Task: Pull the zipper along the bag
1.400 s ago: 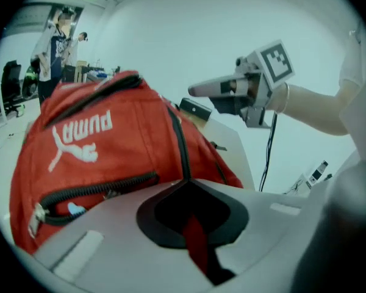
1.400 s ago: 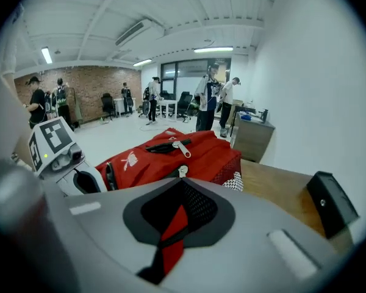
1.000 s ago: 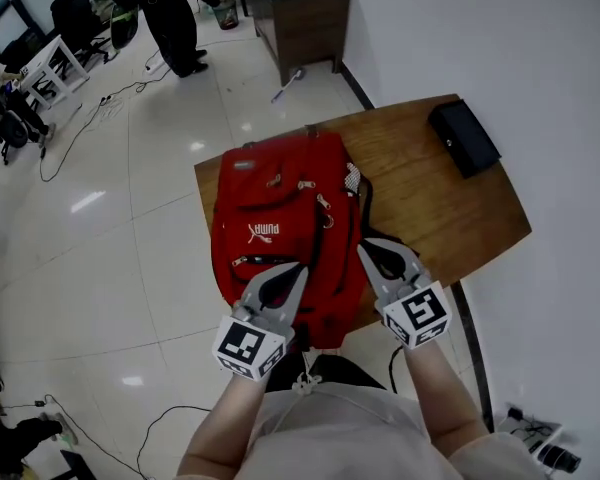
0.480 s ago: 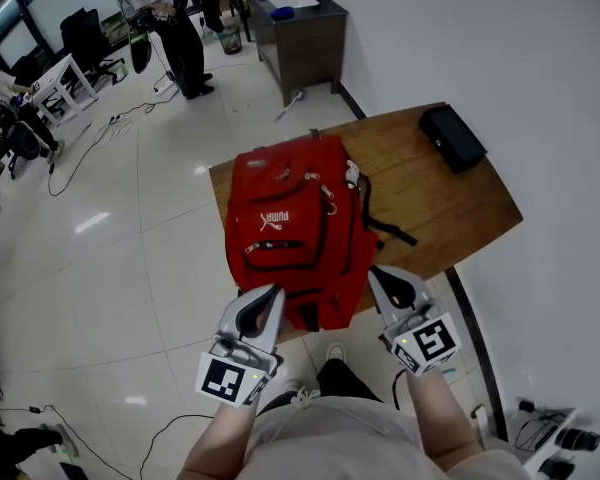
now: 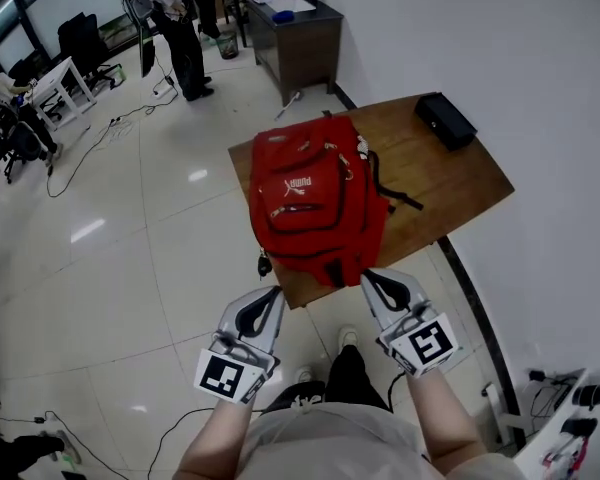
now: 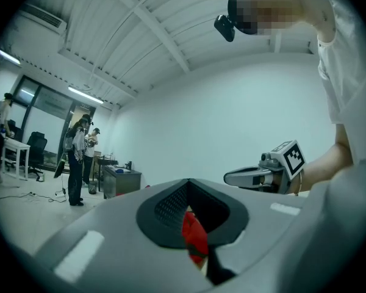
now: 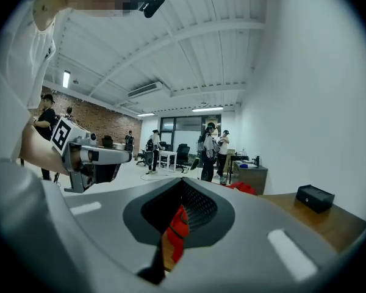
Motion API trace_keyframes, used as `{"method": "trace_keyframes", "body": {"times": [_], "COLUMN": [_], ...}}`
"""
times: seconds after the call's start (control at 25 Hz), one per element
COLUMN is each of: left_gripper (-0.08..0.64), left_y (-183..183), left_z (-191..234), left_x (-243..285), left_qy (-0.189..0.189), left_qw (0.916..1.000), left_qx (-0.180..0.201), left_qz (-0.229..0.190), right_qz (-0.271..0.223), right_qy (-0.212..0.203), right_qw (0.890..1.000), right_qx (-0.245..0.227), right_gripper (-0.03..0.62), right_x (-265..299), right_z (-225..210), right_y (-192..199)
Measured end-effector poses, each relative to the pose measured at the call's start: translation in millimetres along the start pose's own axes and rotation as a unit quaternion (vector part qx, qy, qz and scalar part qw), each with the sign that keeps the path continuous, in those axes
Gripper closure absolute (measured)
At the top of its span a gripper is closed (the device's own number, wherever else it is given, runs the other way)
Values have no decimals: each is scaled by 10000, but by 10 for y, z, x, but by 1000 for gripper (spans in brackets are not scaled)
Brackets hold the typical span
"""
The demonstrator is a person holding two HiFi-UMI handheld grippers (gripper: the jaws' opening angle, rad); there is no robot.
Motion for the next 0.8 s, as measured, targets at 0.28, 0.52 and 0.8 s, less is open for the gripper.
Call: {"method": "trace_keyframes", "body": {"times": [0.28,0.52,0.8], "left_gripper": [554,554,554], "left_y": [142,69,74], "left_z": [-152,-347,-540], "left_x": [-397,-458,-468], "left_qy": [-60,-153,-304], "left_qw": [9998,9998,9995], "left_qx": [-99,-103,-43], "left_qz": [183,-24,-62], "right_qz": [-8,-60,-80], "right_qy": [-78,-192,-337], "right_qw": [9999,9998,9994], "right_qx": [-103,68,-14], "right_gripper": [584,584,584], "right_x": [-234,-356,-543], "right_z": [516,592,524], "right_y": [-188,-213,-284]}}
Point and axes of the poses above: the fingertips, and each gripper's own axes: x forward along the fingers, z to its left, y out of its underside, the point moved 4 cm from there along -x, backward along the fingers, and after that the axes turned 13 degrees about -x, right-handed, at the moved point
